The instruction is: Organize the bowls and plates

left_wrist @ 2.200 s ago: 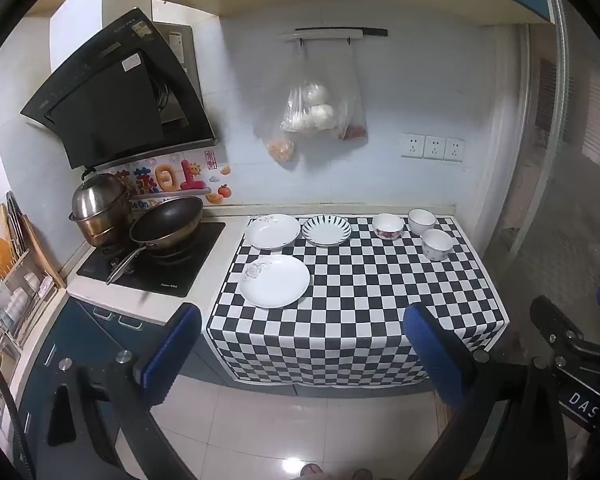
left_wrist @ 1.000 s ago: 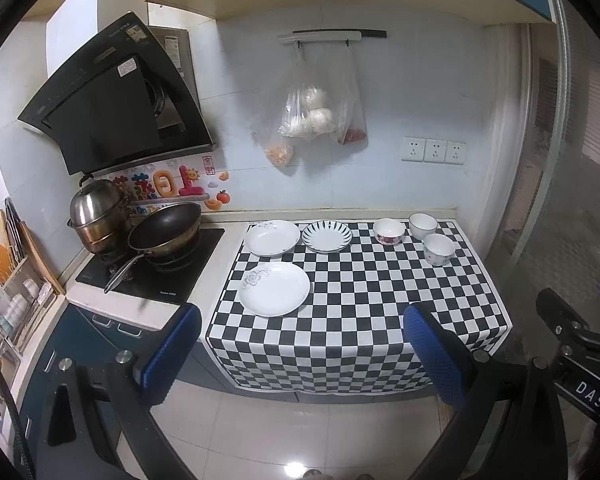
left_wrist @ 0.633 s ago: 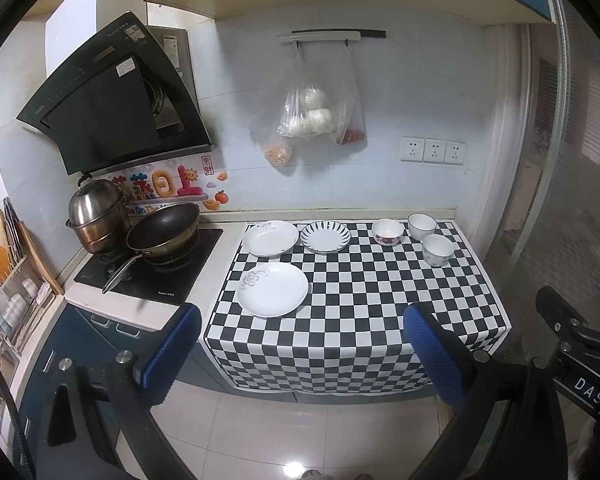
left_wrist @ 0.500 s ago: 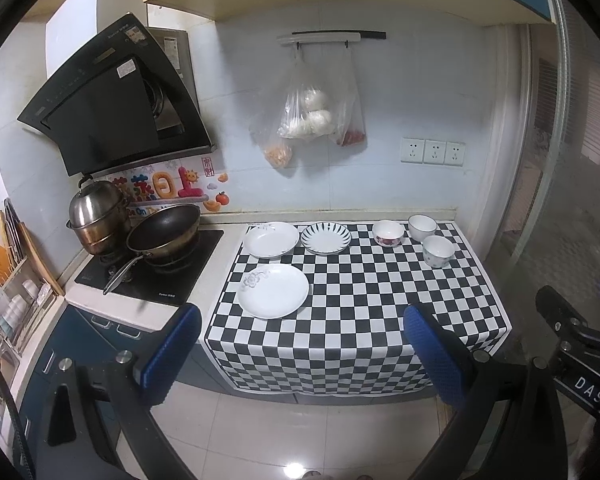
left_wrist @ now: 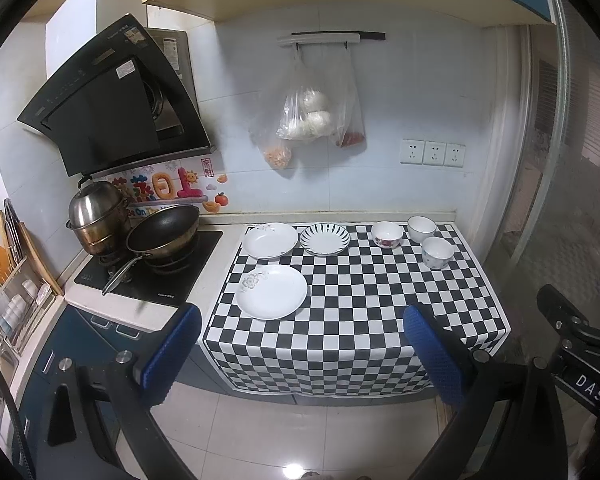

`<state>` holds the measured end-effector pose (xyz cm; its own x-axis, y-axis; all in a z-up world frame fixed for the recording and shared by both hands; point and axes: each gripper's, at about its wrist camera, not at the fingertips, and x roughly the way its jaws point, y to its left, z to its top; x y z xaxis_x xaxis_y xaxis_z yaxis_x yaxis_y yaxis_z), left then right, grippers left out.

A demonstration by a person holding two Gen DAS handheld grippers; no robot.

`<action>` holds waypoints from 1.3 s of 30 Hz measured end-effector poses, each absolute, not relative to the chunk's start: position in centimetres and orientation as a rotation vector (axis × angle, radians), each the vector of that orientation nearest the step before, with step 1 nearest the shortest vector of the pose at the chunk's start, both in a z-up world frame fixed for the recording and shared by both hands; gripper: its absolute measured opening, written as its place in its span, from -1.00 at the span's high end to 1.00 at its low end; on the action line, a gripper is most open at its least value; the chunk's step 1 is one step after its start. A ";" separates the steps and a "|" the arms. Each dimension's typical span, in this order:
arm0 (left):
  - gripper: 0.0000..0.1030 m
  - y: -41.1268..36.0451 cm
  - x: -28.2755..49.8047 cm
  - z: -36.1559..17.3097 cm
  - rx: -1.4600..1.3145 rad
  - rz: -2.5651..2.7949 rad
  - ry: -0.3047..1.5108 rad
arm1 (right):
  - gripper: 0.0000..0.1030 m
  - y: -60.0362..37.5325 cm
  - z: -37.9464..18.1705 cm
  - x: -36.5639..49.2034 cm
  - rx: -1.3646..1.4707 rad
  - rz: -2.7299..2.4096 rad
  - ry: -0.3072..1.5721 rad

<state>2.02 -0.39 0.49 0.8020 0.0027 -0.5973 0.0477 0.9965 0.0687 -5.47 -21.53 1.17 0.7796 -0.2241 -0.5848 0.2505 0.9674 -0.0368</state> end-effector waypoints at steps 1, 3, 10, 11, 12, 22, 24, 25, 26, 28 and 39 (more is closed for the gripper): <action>-1.00 -0.4 2.0 0.5 0.082 -0.026 0.642 | -1.00 -21.5 1.2 -5.5 0.043 -0.256 0.628; -1.00 -0.4 2.1 0.6 0.080 -0.025 0.641 | -1.00 -21.5 1.2 -5.5 0.044 -0.255 0.627; -1.00 -0.3 2.0 0.5 0.081 -0.027 0.642 | -1.00 -21.6 1.2 -5.6 0.040 -0.253 0.627; -1.00 -0.3 2.0 0.5 0.082 -0.026 0.640 | -1.00 -21.7 1.2 -5.6 0.041 -0.253 0.626; -1.00 -0.4 2.1 0.5 0.083 -0.026 0.639 | -1.00 -21.7 1.2 -5.7 0.041 -0.252 0.626; -1.00 -0.6 1.9 0.7 0.080 -0.020 0.632 | -1.00 -21.6 1.5 -5.5 0.039 -0.250 0.622; -1.00 -0.7 1.9 0.7 0.083 -0.016 0.631 | -1.00 -21.6 1.5 -5.6 0.039 -0.248 0.623; -1.00 -0.8 1.9 0.6 0.083 -0.014 0.632 | -1.00 -21.6 1.5 -5.6 0.039 -0.247 0.623; -1.00 -0.8 1.8 0.6 0.083 -0.013 0.633 | -1.00 -21.6 1.5 -5.5 0.038 -0.247 0.624; -1.00 -0.9 1.7 0.5 0.083 -0.010 0.633 | -1.00 -21.7 1.6 -5.6 0.038 -0.243 0.628; -1.00 -0.3 4.2 -1.0 0.089 0.133 0.557 | -1.00 -23.2 -0.2 -2.5 0.081 -0.206 0.598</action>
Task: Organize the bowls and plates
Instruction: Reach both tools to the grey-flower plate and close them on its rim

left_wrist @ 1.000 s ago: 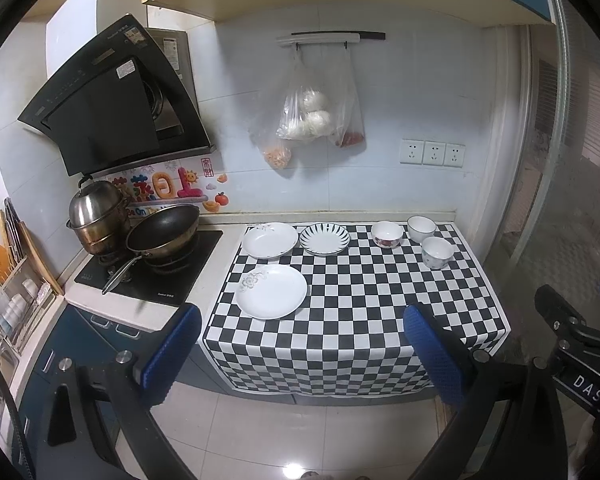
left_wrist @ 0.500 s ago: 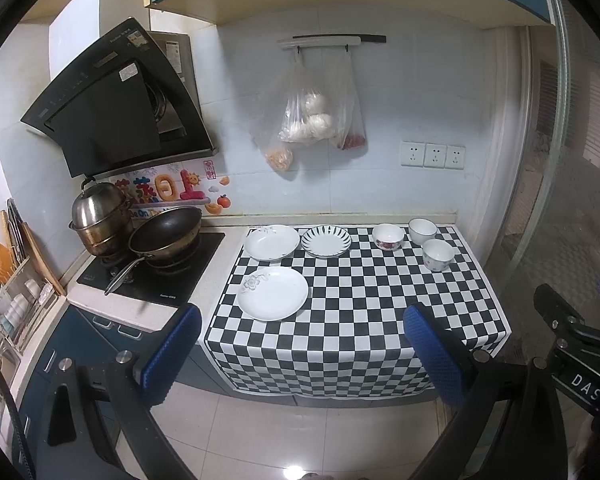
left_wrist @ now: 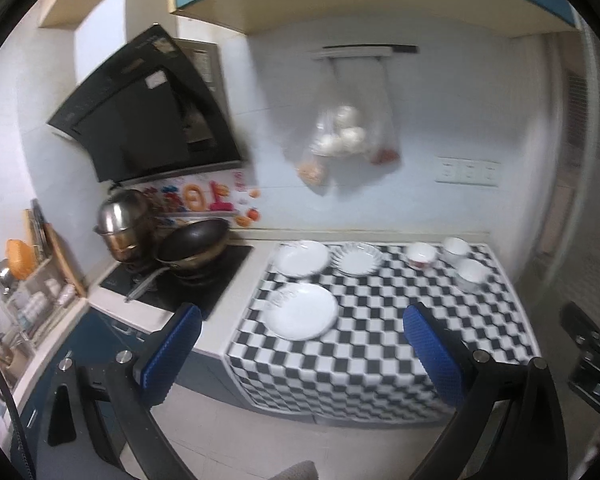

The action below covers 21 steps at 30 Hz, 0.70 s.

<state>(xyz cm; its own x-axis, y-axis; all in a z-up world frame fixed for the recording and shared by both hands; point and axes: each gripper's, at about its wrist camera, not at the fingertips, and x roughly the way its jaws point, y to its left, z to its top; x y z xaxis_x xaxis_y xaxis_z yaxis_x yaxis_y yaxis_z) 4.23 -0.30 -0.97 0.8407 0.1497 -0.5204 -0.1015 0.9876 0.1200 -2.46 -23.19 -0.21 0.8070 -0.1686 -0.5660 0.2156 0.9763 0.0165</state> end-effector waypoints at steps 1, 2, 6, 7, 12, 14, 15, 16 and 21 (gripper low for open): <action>-1.00 -0.1 5.0 -1.5 0.091 0.153 0.562 | -1.00 -23.1 -0.8 -1.8 0.078 -0.197 0.596; -1.00 0.2 5.8 -2.1 0.092 0.168 0.571 | -1.00 -23.1 -1.3 -1.0 0.073 -0.189 0.599; -1.00 1.7 9.8 -5.1 0.094 0.212 0.638 | -1.00 -22.5 -4.3 3.4 0.079 -0.158 0.642; -1.00 2.0 10.7 -5.7 0.096 0.221 0.654 | -1.00 -22.3 -4.9 4.5 0.082 -0.152 0.659; -1.00 4.1 16.4 -9.0 0.064 0.226 0.722 | -1.00 -20.4 -8.2 11.1 0.080 -0.123 0.725; -1.00 4.9 19.0 -10.3 0.057 0.221 0.745 | -1.00 -19.2 -9.2 13.7 0.053 -0.128 0.744; -1.00 5.3 20.3 -10.8 0.054 0.210 0.761 | -1.00 -18.5 -9.8 15.3 0.040 -0.128 0.753; -1.00 5.7 21.6 -11.4 0.051 0.202 0.775 | -1.00 -17.8 -10.3 16.7 0.031 -0.132 0.758; -1.00 7.9 28.4 -14.0 0.071 0.156 0.832 | -1.00 -14.0 -13.6 25.1 0.008 -0.137 0.826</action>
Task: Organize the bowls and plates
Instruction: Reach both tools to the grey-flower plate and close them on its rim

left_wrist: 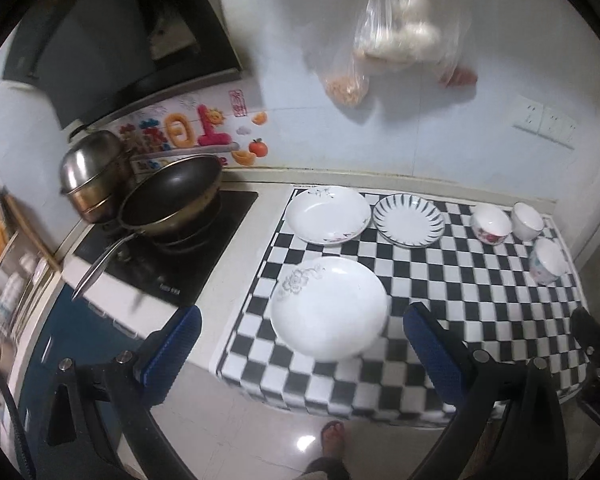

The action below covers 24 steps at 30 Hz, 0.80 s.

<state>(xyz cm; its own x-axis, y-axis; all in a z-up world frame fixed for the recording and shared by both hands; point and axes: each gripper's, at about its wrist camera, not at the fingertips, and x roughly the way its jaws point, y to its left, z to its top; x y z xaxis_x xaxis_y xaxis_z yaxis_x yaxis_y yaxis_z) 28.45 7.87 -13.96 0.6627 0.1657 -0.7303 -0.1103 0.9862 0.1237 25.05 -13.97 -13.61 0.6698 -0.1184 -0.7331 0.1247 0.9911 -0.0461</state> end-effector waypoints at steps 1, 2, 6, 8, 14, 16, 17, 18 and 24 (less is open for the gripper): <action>-1.00 8.4 29.9 -14.5 0.073 0.144 0.844 | -1.00 -13.3 -14.1 26.1 0.011 -0.132 0.836; -1.00 8.9 31.4 -15.2 0.079 0.136 0.861 | -1.00 -12.5 -15.2 28.0 0.019 -0.125 0.855; -1.00 10.8 36.6 -18.0 0.104 0.119 0.933 | -1.00 -9.6 -19.2 34.3 0.033 -0.099 0.939; -1.00 11.7 39.0 -20.1 0.117 0.107 0.979 | -1.00 -8.6 -21.1 36.7 0.036 -0.094 0.978; -1.00 14.1 44.7 -26.5 0.124 0.082 1.115 | -1.00 -6.5 -29.1 43.2 0.037 -0.052 1.148; -0.98 14.9 46.4 -28.9 0.113 0.060 1.176 | -1.00 -6.5 -31.7 44.6 0.059 -0.030 1.212; -0.97 15.4 47.1 -30.1 0.106 0.053 1.209 | -1.00 -6.4 -33.0 45.3 0.072 -0.020 1.237; -0.95 15.8 47.7 -31.2 0.093 0.038 1.247 | -1.00 -6.4 -34.1 46.0 0.091 -0.009 1.262; -0.51 19.2 49.6 -36.6 -0.049 0.024 1.438 | -1.00 -6.2 -40.4 48.9 0.220 0.078 1.426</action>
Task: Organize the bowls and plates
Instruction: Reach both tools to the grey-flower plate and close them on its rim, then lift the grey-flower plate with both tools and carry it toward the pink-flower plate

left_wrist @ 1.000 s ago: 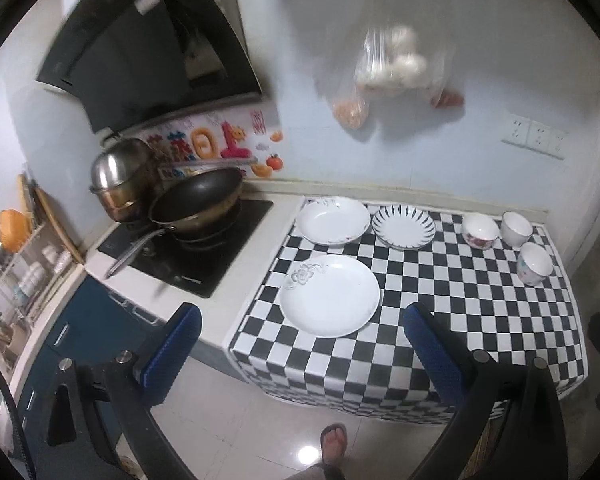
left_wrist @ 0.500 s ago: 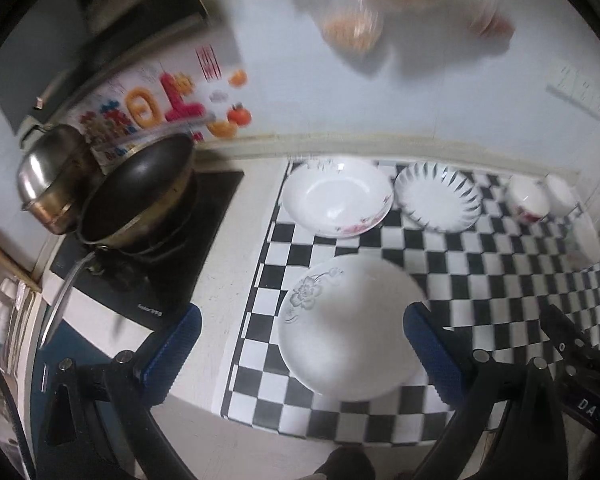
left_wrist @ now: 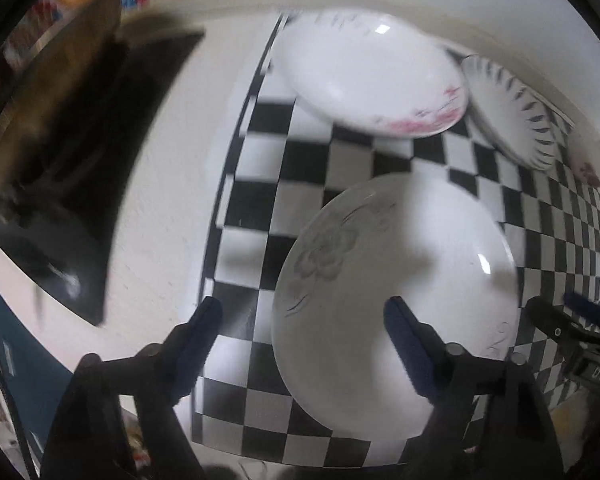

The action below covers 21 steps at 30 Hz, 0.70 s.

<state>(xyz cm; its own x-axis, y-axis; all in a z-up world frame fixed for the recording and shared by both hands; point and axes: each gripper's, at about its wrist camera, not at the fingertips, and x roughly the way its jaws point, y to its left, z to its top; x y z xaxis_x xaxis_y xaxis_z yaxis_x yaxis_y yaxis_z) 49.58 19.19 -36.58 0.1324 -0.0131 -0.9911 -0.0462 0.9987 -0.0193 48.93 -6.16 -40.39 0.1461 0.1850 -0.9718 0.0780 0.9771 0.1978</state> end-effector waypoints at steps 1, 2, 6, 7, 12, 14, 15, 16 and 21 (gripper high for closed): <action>-0.45 19.6 49.7 -37.1 -0.071 0.024 1.456 | -0.98 -6.0 -41.1 49.2 0.246 0.096 1.447; -0.39 20.0 49.8 -37.8 -0.096 0.020 1.476 | -0.86 -5.9 -42.1 49.6 0.283 0.118 1.479; 0.03 20.8 50.1 -40.1 -0.145 0.008 1.537 | -0.28 -5.9 -45.0 50.7 0.427 0.187 1.570; 0.22 20.8 50.1 -40.4 -0.144 0.006 1.545 | -0.19 -5.8 -45.1 50.8 0.428 0.190 1.559; 0.24 19.3 50.3 -41.1 -0.131 -0.055 1.555 | 0.08 -4.6 -45.7 51.4 0.400 0.242 1.584; 0.23 18.8 50.2 -41.1 -0.127 -0.055 1.547 | 0.19 -4.0 -46.0 51.6 0.388 0.271 1.596; 0.24 18.7 50.3 -41.0 -0.127 -0.062 1.545 | 0.25 -3.7 -46.1 51.7 0.388 0.287 1.600; 0.24 18.6 50.2 -41.0 -0.126 -0.058 1.545 | 0.39 -3.3 -46.3 51.6 0.390 0.301 1.617; 0.25 18.7 50.3 -40.5 -0.148 -0.055 1.559 | 0.60 -3.7 -45.2 51.2 0.346 0.293 1.605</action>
